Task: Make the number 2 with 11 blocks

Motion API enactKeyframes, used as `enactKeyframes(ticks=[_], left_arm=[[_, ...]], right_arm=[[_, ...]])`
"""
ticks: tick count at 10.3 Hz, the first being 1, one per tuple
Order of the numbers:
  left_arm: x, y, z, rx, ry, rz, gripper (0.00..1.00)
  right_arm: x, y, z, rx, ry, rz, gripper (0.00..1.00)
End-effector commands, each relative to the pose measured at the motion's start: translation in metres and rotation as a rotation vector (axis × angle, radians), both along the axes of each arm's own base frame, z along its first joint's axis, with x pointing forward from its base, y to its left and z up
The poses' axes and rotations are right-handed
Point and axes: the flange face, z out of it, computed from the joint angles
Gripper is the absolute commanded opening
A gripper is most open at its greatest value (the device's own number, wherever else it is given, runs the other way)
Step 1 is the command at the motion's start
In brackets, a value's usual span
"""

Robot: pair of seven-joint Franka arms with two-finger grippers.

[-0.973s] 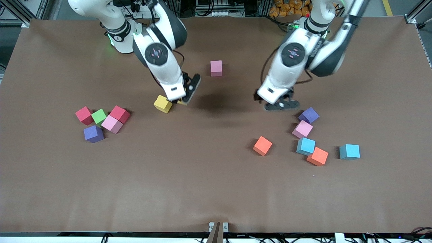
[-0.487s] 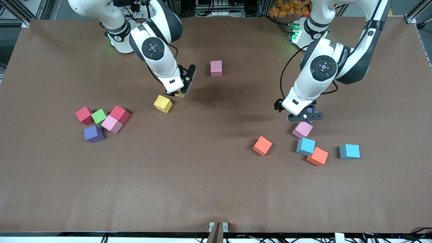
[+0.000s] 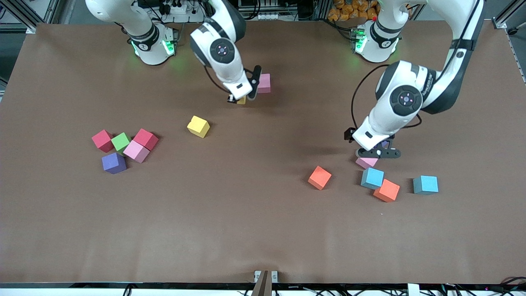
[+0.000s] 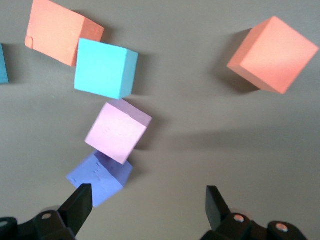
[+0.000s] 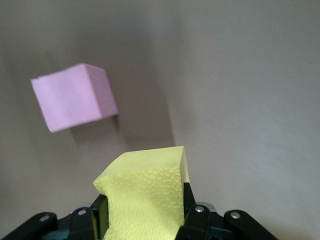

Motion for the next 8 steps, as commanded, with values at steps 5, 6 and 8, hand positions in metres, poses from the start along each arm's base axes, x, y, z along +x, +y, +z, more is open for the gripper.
enactKeyframes(ticks=[5, 6, 8], left_arm=[[0.007, 0.001, -0.017, 0.051, 0.006, -0.25, 1.0], [0.009, 0.009, -0.019, 0.046, 0.017, -0.287, 1.0], [0.013, 0.015, -0.021, 0.04, 0.015, -0.319, 1.0]], right_arm=[[-0.061, -0.001, -0.038, 0.065, -0.027, -0.039, 0.0], [-0.07, 0.0, -0.044, 0.066, -0.04, -0.027, 0.0], [-0.082, 0.003, -0.053, 0.062, -0.053, -0.003, 0.0]])
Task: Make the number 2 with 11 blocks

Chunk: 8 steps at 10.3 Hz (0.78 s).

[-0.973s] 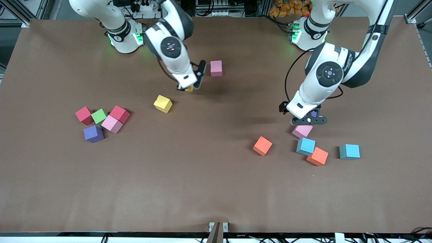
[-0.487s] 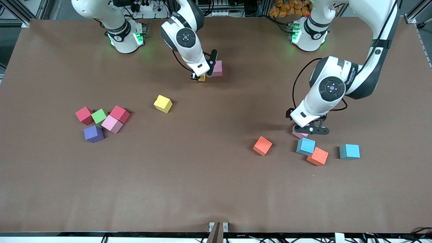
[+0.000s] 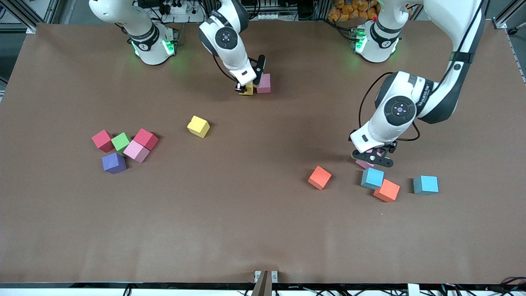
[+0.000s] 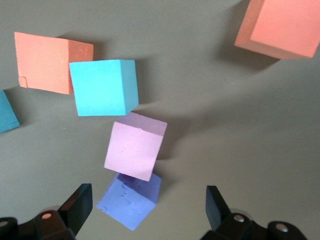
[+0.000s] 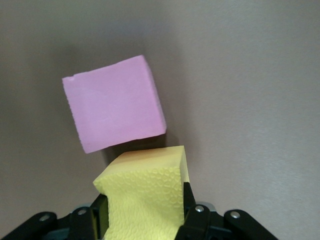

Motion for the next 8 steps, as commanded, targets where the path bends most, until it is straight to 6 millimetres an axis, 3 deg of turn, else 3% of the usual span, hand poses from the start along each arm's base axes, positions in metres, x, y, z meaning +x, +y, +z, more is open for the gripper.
enactKeyframes(ticks=[1, 3, 8], left_arm=[[0.008, 0.008, -0.008, -0.005, -0.007, -0.054, 1.0], [0.015, 0.016, -0.034, -0.035, -0.013, -0.067, 1.0], [0.025, 0.024, -0.052, -0.055, -0.03, -0.089, 1.0]], right_arm=[[-0.012, -0.001, -0.01, 0.008, -0.012, -0.003, 0.0], [-0.013, 0.0, -0.015, -0.001, -0.012, -0.006, 0.0], [-0.011, 0.004, -0.017, 0.016, -0.002, -0.05, 0.0]])
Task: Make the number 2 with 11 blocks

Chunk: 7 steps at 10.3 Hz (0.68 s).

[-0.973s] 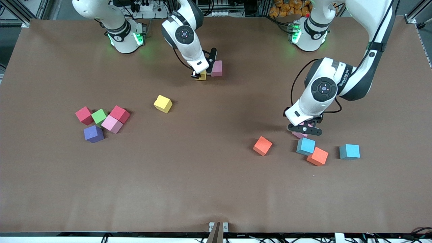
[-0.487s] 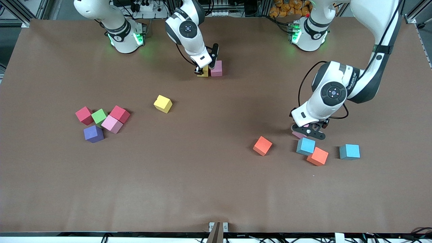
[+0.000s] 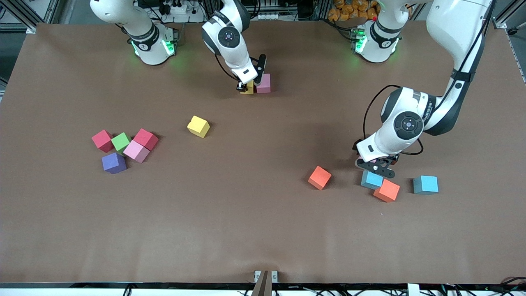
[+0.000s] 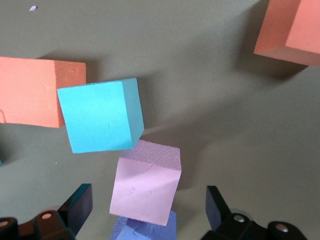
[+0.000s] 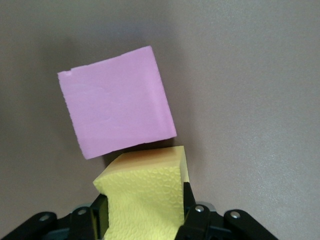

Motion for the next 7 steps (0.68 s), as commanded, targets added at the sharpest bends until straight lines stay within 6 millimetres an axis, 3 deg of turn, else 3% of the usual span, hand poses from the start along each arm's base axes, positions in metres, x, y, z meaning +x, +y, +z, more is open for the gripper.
enactKeyframes(ticks=[1, 7], left_arm=[[0.003, 0.003, -0.004, 0.03, -0.018, -0.06, 1.0], [-0.014, 0.014, -0.018, 0.072, 0.015, -0.105, 1.0]], right_arm=[[-0.004, 0.006, -0.001, 0.021, 0.002, -0.026, 0.0], [-0.006, 0.01, -0.007, 0.029, -0.022, -0.023, 0.0]])
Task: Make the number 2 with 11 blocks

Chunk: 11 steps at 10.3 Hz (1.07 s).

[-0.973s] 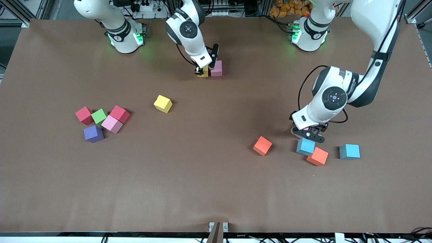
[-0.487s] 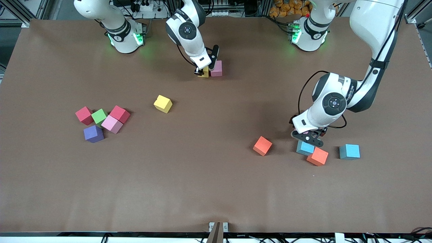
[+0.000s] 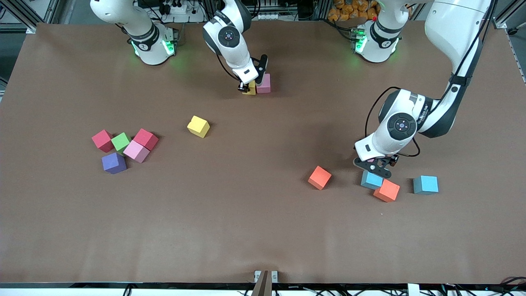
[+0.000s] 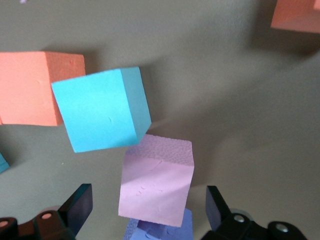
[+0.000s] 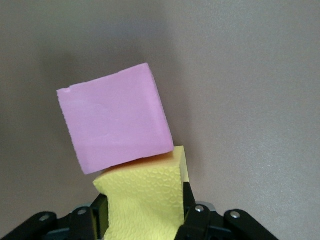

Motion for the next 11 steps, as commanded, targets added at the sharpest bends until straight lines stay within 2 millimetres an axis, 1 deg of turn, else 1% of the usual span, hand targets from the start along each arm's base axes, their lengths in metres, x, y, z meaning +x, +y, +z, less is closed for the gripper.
enactKeyframes(ticks=[1, 4, 5, 6, 7, 9, 10, 11], left_arm=[[-0.005, 0.017, -0.001, 0.014, 0.007, -0.04, 1.0], [-0.005, 0.019, -0.007, 0.002, 0.019, -0.032, 1.0], [-0.005, 0.018, -0.009, -0.001, 0.018, -0.029, 1.0], [-0.005, 0.018, -0.01, -0.002, 0.02, -0.025, 1.0], [-0.005, 0.018, -0.011, -0.012, 0.025, -0.014, 1.0], [-0.007, 0.017, -0.017, -0.019, 0.037, -0.007, 1.0], [-0.006, 0.016, -0.019, -0.025, 0.032, -0.004, 1.0], [-0.007, 0.015, -0.024, -0.027, 0.037, 0.001, 1.0]], right_arm=[[-0.006, 0.005, -0.007, 0.009, -0.009, -0.01, 0.0], [-0.011, 0.008, -0.01, 0.011, -0.015, 0.0, 0.0], [-0.012, 0.01, -0.009, 0.012, -0.015, -0.019, 0.02], [-0.016, 0.014, -0.008, 0.015, -0.013, -0.017, 0.44], [-0.016, 0.014, -0.008, 0.013, -0.011, -0.032, 0.99], [-0.011, 0.02, 0.0, 0.028, -0.01, -0.032, 1.0], [-0.01, 0.021, 0.004, 0.034, -0.012, -0.032, 1.0], [-0.01, 0.021, 0.005, 0.037, -0.013, -0.032, 1.0]])
